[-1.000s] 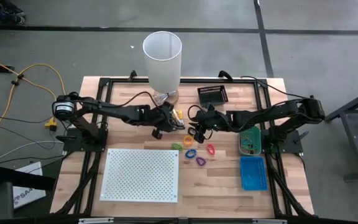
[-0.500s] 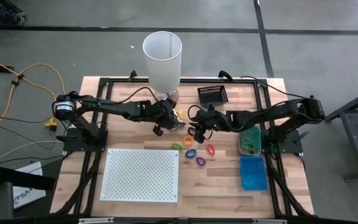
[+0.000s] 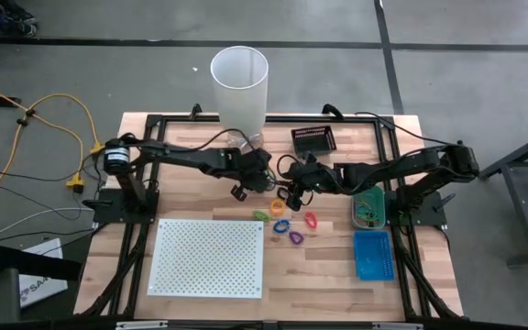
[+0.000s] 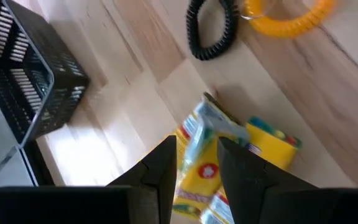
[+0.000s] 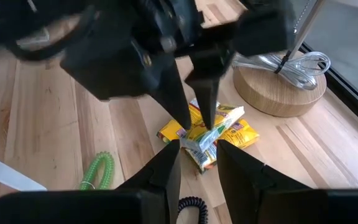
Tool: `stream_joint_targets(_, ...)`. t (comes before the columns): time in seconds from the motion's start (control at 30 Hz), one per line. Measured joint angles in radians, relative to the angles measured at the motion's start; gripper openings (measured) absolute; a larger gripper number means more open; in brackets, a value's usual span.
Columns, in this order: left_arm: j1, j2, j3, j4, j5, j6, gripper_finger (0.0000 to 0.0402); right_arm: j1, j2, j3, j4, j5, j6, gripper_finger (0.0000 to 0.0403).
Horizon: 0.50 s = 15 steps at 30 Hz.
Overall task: Pick & Place Office Desk Supplies
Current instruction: Put the middle yellow crayon box into the black bin
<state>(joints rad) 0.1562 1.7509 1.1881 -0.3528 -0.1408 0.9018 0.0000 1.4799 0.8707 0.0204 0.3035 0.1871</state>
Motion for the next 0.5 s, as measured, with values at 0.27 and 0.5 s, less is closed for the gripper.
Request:
stream_joint_targets(0.27,0.0,0.049,0.073,-0.118,0.014,-0.002,0.0108,0.0,0.0,0.0,0.001,0.0,0.0,0.0093)
stream_joint_targets(0.5,0.006,0.049,0.073,-0.113,0.014,-0.009,0.0108,0.0,0.0,0.0,0.016,0.0,0.0,0.0093)
